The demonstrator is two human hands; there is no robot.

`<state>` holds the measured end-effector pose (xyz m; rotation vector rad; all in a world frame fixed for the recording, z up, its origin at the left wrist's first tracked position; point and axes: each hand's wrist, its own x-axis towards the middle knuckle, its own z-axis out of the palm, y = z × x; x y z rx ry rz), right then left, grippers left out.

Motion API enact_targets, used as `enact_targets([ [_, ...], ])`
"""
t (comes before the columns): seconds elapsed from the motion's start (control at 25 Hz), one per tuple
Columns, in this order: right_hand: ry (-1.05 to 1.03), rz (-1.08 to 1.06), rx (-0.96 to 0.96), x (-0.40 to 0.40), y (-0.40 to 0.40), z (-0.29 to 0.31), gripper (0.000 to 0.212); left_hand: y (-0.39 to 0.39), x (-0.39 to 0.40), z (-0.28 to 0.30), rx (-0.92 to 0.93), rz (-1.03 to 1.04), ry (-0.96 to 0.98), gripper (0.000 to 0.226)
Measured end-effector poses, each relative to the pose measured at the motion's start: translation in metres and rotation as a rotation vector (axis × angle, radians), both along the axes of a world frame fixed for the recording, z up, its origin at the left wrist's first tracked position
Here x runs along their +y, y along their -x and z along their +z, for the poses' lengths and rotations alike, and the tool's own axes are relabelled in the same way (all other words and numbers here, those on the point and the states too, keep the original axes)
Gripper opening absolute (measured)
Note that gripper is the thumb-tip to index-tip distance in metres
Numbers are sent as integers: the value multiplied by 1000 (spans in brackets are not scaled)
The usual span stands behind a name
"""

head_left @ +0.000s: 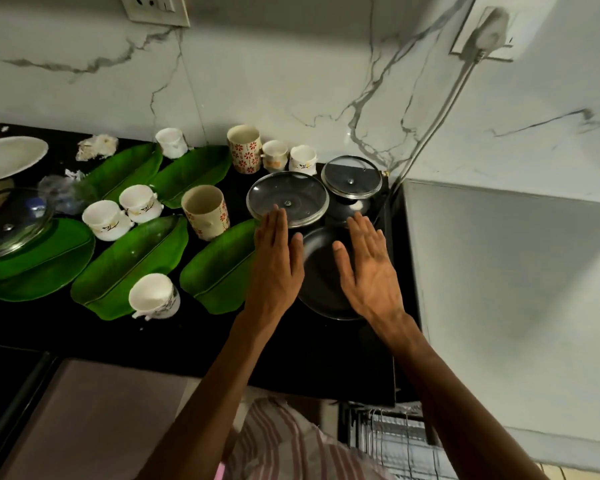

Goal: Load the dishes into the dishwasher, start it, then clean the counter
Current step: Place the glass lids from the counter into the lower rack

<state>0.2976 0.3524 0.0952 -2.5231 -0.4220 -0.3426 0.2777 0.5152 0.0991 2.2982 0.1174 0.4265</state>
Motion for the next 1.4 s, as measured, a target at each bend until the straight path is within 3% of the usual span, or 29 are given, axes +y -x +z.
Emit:
enact_targets([
  [0.16, 26, -39, -22, 18, -43, -8, 60, -41, 29, -6, 28, 20, -20, 62],
  [0.44, -122, -239, 193, 28, -117, -19, 44, -83, 67, -24, 277, 158, 123, 63],
  [0.52, -282, -410, 380, 29, -146, -20, 38, -91, 69, -29, 294, 213, 177, 64],
  [0.68, -1000, -535, 802, 28, -189, -31, 31, -99, 66, -38, 290, 169, 258, 71],
  [0.84, -1314, -576, 867, 28, -218, -43, 34, -107, 63, -47, 332, -62, -25, 79],
  [1.12, -1403, -597, 876, 21, -245, -54, 34, -138, 67, -57, 294, -284, -522, 71],
  [1.32, -1537, -576, 813, 15, -239, -41, 39, -146, 66, -64, 158, -373, -643, 54],
  [1.4, -1589, -535, 774, 12, -231, -24, 37, -149, 65, -63, 152, -422, -656, 59],
])
